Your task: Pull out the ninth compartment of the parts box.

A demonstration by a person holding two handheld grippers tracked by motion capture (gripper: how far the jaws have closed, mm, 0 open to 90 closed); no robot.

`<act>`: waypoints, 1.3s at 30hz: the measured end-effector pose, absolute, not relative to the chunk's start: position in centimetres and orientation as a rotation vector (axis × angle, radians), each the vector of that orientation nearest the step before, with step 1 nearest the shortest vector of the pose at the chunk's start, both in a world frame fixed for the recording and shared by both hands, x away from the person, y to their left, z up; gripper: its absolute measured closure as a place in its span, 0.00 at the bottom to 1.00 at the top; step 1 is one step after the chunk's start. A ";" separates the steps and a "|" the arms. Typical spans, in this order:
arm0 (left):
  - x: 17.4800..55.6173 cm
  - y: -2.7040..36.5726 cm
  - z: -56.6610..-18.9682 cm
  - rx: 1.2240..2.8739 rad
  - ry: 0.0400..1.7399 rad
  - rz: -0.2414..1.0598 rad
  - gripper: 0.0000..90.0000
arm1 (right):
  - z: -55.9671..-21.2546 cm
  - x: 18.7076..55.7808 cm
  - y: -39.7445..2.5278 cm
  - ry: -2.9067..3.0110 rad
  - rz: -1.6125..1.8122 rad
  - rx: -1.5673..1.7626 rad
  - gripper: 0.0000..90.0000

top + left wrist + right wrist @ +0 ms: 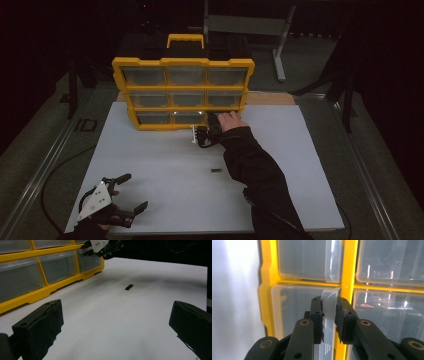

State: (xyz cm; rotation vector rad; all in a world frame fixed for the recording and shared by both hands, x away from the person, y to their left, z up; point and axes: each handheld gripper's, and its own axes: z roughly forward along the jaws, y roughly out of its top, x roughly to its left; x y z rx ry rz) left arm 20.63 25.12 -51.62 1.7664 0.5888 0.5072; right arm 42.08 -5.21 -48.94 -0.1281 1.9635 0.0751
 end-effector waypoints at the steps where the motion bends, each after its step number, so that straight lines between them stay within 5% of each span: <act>1: 20.6 25.1 -51.6 1.767 0.588 0.508 0.00 | -49.0 42.0 -5.3 1.960 0.077 -0.134 0.85; 39: 20.7 25.0 -51.6 1.777 0.589 0.516 0.00 | -48.9 38.4 -6.1 1.963 0.129 -0.162 0.85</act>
